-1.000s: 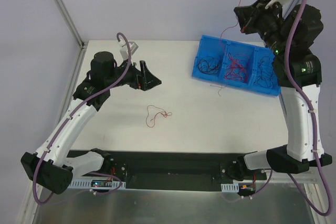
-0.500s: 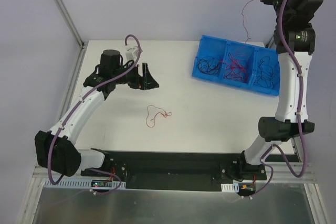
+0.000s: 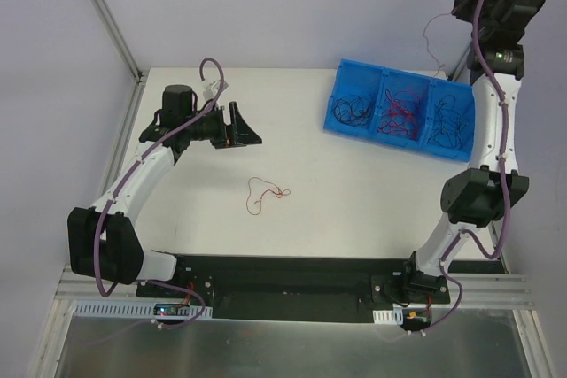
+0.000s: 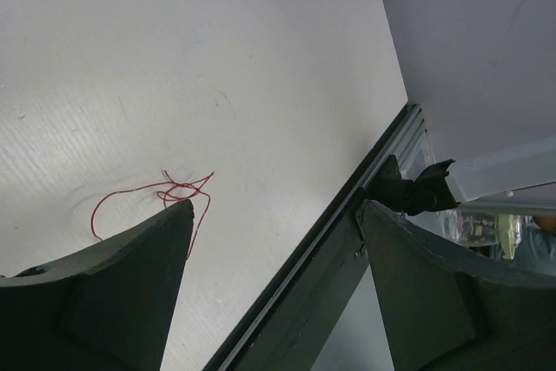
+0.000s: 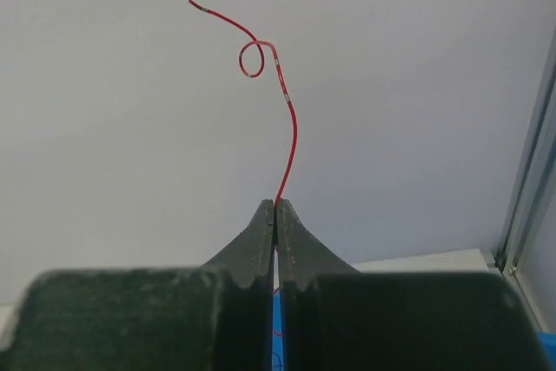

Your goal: Untangle the cables

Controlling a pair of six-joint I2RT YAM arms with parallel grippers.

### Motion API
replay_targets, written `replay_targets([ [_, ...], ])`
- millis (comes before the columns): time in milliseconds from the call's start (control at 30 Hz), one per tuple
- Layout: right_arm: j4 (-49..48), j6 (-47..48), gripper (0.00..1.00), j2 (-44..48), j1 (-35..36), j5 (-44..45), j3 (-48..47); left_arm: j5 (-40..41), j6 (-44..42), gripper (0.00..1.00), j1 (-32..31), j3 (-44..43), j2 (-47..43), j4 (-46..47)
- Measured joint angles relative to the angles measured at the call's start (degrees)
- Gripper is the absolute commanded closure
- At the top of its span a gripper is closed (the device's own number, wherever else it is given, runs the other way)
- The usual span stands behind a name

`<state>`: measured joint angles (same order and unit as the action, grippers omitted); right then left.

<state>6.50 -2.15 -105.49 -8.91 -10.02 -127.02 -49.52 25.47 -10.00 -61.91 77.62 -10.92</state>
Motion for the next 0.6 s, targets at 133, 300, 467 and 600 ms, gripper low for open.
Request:
replay_targets([
  [133,-4.81,1.66,1.00,0.33,0.26,-1.97,12.44,-0.98,0.87,0.22,0.35,0.07,0.00,0.74],
  [300,-5.99,2.43,1.00,0.70,0.48,-1.88,29.81,-1.07,1.14,0.22,0.37,0.74,-0.02,1.68],
  [467,-5.79,2.38,1.00,2.75,0.72,-1.33,42.21,-1.09,1.22,0.22,0.37,0.98,-0.04,1.88],
  [600,-4.57,2.47,1.00,3.32,1.55,-0.50,44.68,-1.07,1.36,0.22,0.37,1.53,-0.26,2.51],
])
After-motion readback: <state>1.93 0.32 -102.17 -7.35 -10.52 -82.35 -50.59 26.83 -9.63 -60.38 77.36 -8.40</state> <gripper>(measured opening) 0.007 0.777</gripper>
